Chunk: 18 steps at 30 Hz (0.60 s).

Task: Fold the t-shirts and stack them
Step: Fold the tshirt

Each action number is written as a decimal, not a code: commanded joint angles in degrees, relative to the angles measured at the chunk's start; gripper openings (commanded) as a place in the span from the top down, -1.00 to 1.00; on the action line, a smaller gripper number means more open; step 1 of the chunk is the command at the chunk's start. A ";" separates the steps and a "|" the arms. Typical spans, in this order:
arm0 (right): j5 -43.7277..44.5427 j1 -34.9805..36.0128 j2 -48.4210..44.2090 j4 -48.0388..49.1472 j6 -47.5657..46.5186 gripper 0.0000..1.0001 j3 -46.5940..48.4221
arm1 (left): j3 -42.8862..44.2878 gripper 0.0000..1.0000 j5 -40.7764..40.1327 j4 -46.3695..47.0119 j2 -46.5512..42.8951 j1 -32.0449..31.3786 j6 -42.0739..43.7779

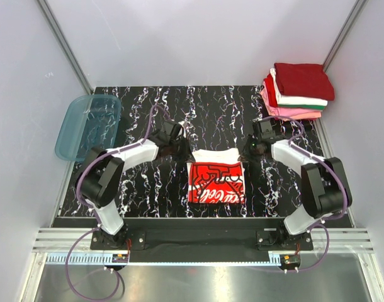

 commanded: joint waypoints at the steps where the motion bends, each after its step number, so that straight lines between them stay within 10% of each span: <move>1: -1.58 -0.24 -7.90 -2.94 0.28 1.00 0.78 | -0.74 0.92 1.25 1.77 -8.49 0.06 0.32; 10: -3.62 0.02 -24.35 -6.64 3.62 1.00 -2.40 | -2.95 0.85 -1.38 -4.03 -23.36 0.24 0.32; 18: 2.69 -0.24 -9.70 -6.48 -0.85 1.00 11.22 | 10.66 0.77 0.01 -7.90 -11.08 5.24 4.09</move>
